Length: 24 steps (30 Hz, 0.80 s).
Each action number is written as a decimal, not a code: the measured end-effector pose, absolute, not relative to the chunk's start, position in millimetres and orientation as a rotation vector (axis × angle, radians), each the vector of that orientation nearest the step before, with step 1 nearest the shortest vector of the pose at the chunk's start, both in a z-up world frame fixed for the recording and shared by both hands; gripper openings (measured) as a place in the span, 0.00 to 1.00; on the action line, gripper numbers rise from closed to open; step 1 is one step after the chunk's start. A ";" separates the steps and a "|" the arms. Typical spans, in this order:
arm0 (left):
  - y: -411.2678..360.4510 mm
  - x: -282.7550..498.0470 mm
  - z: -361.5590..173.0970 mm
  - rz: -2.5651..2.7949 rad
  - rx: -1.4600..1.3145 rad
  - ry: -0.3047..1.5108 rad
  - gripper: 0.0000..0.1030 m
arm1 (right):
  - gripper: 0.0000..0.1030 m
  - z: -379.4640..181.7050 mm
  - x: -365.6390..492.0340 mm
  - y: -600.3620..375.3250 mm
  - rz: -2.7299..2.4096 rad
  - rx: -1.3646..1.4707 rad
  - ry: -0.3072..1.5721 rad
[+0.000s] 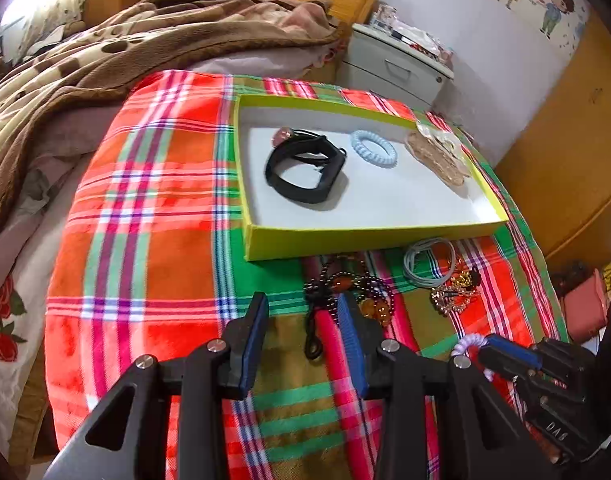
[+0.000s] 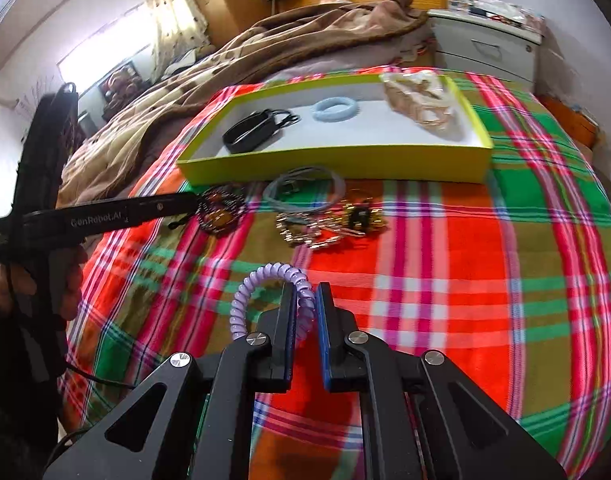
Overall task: Organize jewelry
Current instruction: 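Grasp the purple coil hair tie with the right gripper while the left grasps the dark beaded bracelet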
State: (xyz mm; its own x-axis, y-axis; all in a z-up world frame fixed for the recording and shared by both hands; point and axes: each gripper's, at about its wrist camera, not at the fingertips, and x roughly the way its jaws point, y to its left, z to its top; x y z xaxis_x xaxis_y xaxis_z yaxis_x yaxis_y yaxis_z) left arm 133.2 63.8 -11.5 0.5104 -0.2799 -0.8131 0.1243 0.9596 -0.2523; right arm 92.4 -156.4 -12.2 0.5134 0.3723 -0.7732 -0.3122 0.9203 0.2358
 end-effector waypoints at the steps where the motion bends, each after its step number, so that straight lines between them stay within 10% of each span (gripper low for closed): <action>1: 62.5 134.5 -11.3 -0.237 -0.167 1.007 0.37 | 0.10 -11.2 91.9 -159.0 0.404 0.073 0.943; 24: 24.6 145.4 -14.7 -0.214 0.052 1.013 0.26 | 0.10 -6.1 94.8 -182.5 0.385 0.133 0.904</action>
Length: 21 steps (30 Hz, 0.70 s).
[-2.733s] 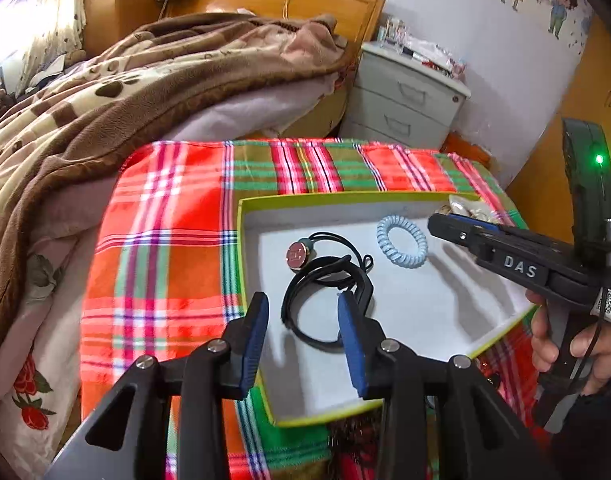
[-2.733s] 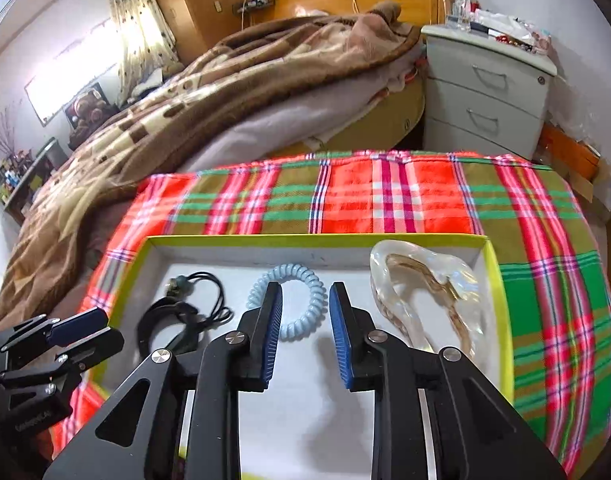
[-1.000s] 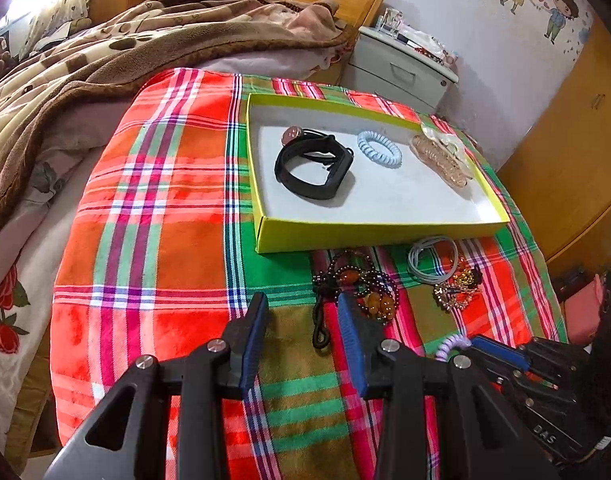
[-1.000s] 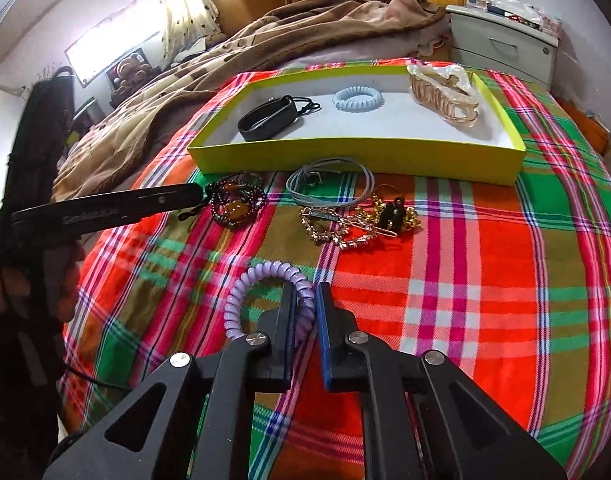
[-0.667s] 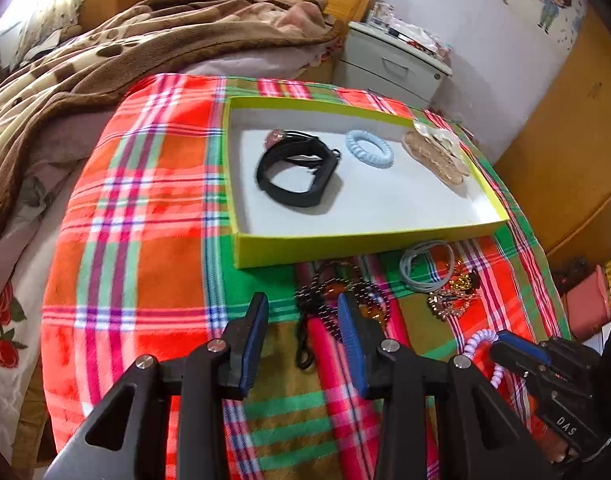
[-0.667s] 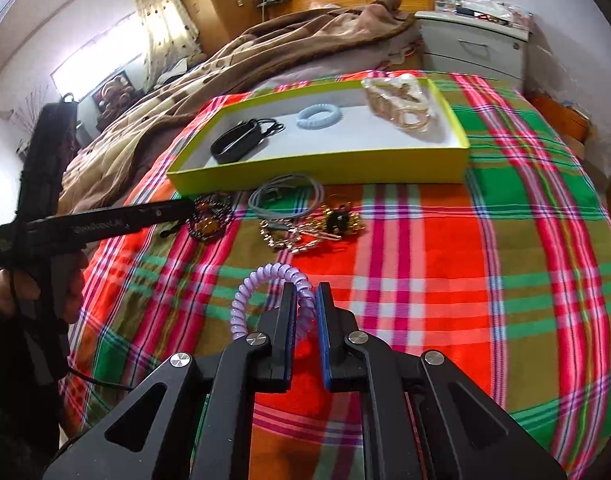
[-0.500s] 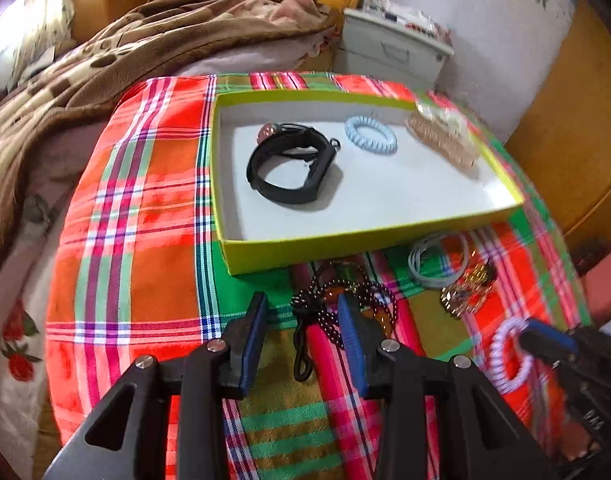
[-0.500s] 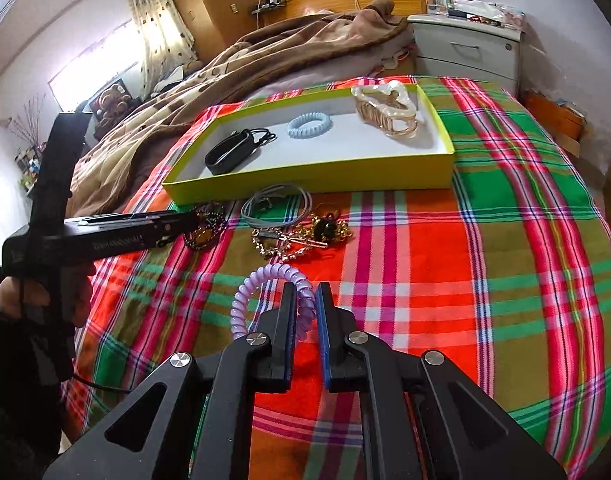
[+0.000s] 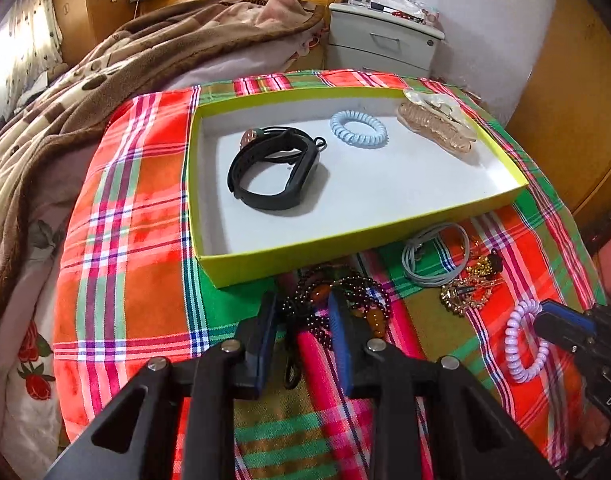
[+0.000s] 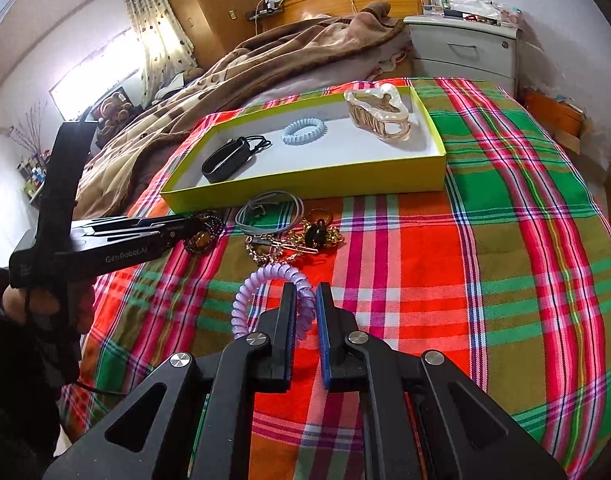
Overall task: Organize jewelry
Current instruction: 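Grasp the purple coil hair tie with the right gripper while the left grasps the dark beaded bracelet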
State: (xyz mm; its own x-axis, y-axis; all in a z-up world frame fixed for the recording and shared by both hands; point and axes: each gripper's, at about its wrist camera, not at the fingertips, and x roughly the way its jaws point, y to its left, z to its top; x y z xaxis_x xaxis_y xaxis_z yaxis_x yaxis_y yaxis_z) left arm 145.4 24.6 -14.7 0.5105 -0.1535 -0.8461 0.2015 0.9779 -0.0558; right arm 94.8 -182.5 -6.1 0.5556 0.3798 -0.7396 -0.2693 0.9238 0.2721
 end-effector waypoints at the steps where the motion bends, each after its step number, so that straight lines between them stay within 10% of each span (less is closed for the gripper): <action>1: 24.3 144.3 -14.5 -0.214 0.050 1.010 0.25 | 0.10 -6.2 95.7 -183.4 0.384 0.134 0.904; 21: 42.6 118.5 2.2 -0.232 -0.074 0.951 0.14 | 0.10 4.0 90.8 -188.0 0.366 0.151 0.870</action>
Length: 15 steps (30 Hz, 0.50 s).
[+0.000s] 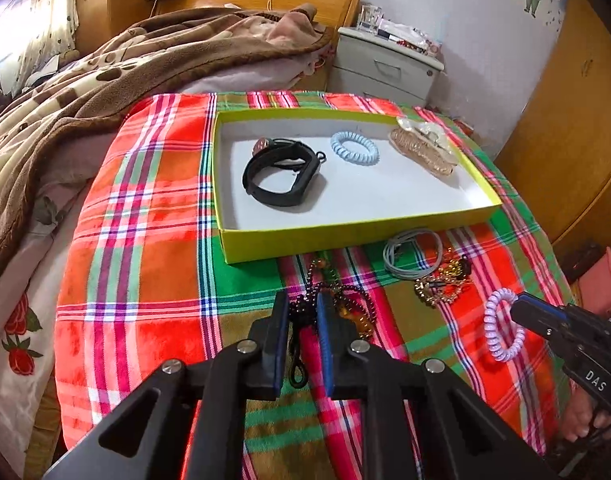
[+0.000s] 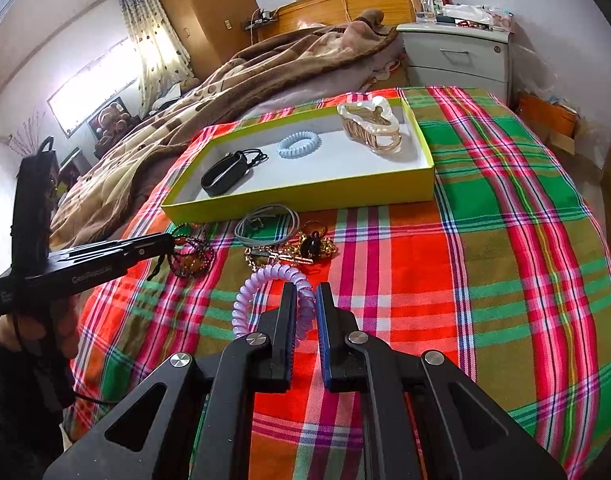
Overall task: Organize jewelry
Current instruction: 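Grasp the purple coil hair tie with the right gripper while the left grasps the dark beaded bracelet, then lower the purple coil into the box with the right gripper while the left lowers the beaded bracelet in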
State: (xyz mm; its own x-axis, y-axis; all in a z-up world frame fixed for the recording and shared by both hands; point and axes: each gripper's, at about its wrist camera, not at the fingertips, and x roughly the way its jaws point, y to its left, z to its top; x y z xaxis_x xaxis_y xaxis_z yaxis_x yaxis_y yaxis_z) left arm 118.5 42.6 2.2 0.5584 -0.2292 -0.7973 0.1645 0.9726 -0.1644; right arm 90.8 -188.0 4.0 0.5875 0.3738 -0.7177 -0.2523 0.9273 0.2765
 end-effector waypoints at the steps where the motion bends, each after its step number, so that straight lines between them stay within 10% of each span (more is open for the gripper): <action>1: 43.3 117.6 4.9 -0.232 -0.075 0.942 0.14 | 0.10 4.2 91.5 -189.3 0.366 0.153 0.868; 15: 48.8 113.2 37.1 -0.269 -0.114 0.868 0.14 | 0.10 25.0 99.2 -192.7 0.352 0.170 0.815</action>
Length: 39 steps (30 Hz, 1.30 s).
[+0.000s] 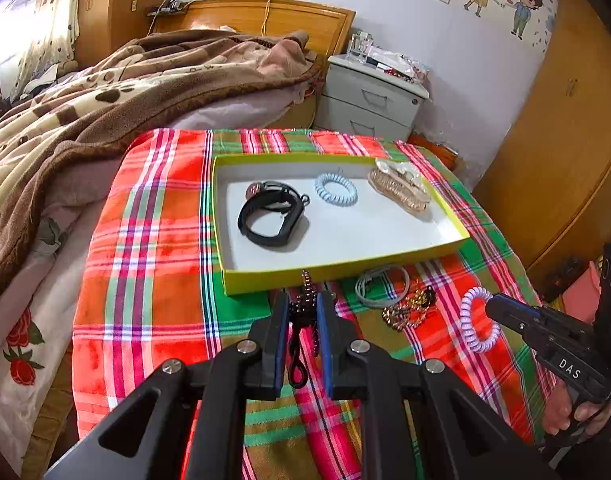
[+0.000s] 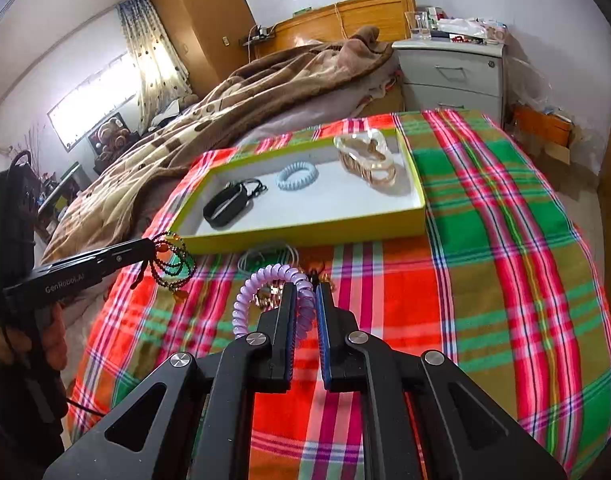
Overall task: Organize jewelry
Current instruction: 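Lower the purple coil into the box with the right gripper while the left lowers the beaded bracelet in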
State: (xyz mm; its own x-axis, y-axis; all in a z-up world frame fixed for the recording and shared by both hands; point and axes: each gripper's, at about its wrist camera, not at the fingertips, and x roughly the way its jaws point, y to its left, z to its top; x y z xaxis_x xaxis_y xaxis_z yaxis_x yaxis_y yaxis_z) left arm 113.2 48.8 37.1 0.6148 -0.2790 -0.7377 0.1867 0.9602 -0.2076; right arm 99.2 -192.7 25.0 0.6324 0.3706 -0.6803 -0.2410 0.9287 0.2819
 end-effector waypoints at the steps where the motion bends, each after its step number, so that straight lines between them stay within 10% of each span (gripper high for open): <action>1: 48.9 114.0 39.2 -0.269 -0.114 0.865 0.14 | 0.10 26.8 100.5 -192.9 0.349 0.170 0.811; 39: 16.0 268.7 31.8 -0.336 -0.151 0.922 0.14 | 0.10 1.1 232.8 -206.1 0.207 0.201 0.914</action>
State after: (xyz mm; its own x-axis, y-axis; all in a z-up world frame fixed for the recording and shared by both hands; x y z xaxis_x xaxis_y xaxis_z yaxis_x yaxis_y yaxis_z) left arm 268.7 16.0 31.8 0.5570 -0.3478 -0.7542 0.2195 0.9375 -0.2701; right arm 232.8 -206.1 1.1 0.5936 0.2617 -0.7610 -0.0914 0.9615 0.2593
